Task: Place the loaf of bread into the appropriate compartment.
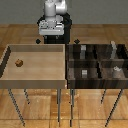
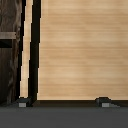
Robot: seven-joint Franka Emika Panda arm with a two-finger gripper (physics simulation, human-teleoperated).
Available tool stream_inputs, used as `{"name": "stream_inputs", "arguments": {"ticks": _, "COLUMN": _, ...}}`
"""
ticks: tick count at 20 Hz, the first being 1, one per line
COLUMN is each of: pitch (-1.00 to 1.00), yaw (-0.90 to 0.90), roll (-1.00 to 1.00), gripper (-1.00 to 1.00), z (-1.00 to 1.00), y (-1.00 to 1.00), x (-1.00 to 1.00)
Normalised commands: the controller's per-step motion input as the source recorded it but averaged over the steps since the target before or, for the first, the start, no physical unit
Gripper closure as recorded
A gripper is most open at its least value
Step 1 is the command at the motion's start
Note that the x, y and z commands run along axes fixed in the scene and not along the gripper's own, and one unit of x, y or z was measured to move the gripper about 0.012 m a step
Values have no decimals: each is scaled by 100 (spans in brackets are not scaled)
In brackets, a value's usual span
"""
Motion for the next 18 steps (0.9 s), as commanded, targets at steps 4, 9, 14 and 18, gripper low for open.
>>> {"name": "stream_inputs", "arguments": {"ticks": 4, "pitch": 0, "yaw": 0, "roll": 0, "gripper": -100, "z": 0, "y": 0, "x": 0}}
{"name": "stream_inputs", "arguments": {"ticks": 9, "pitch": 0, "yaw": 0, "roll": 0, "gripper": -100, "z": 0, "y": 0, "x": 0}}
{"name": "stream_inputs", "arguments": {"ticks": 14, "pitch": 0, "yaw": 0, "roll": 0, "gripper": -100, "z": 0, "y": 0, "x": 0}}
{"name": "stream_inputs", "arguments": {"ticks": 18, "pitch": 0, "yaw": 0, "roll": 0, "gripper": -100, "z": 0, "y": 0, "x": 0}}
